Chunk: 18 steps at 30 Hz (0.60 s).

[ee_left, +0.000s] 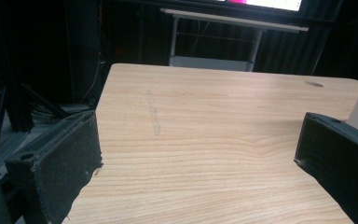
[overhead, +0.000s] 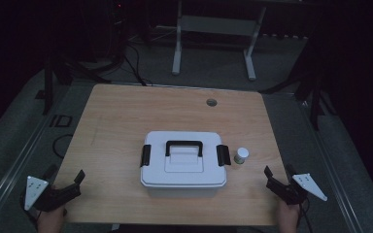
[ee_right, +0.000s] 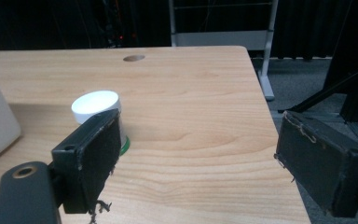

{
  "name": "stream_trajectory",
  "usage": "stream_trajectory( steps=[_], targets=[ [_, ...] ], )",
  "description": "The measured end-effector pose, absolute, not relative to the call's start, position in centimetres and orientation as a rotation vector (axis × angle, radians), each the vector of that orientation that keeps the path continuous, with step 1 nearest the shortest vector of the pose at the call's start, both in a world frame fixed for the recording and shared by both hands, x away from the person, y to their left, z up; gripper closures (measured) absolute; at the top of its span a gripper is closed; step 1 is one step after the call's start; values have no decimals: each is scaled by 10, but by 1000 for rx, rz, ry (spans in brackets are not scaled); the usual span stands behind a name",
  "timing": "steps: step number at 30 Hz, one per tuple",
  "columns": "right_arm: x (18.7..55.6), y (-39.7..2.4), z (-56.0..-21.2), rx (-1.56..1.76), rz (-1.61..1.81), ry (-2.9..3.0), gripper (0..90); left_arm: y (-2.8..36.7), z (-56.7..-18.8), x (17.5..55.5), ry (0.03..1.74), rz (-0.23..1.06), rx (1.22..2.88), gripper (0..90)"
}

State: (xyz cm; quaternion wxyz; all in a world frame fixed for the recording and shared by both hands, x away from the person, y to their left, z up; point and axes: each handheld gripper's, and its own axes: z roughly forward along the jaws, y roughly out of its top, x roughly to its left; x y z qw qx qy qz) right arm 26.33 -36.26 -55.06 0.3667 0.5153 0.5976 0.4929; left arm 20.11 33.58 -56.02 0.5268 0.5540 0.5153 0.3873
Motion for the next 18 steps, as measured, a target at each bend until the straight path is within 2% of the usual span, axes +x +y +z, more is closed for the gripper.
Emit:
stream_trajectory(
  steps=[6, 7, 14, 15, 18],
  targets=[
    [263, -361, -551, 1298, 1289, 1571, 136, 338, -556, 203, 1222, 865, 1339, 0],
    [264, -360, -551, 1295, 1290, 1579, 136, 339, -555, 203, 1195, 826, 1431, 0],
    [264, -360, -552, 1301, 1292, 1589, 135, 346, -554, 209, 1236, 641, 1682, 0],
    [265, -360, -552, 1301, 1297, 1592, 135, 348, -554, 211, 1240, 566, 1714, 0],
    [265, -361, -552, 1301, 1313, 1603, 135, 350, -549, 214, 1241, 491, 1791, 0]
  ],
)
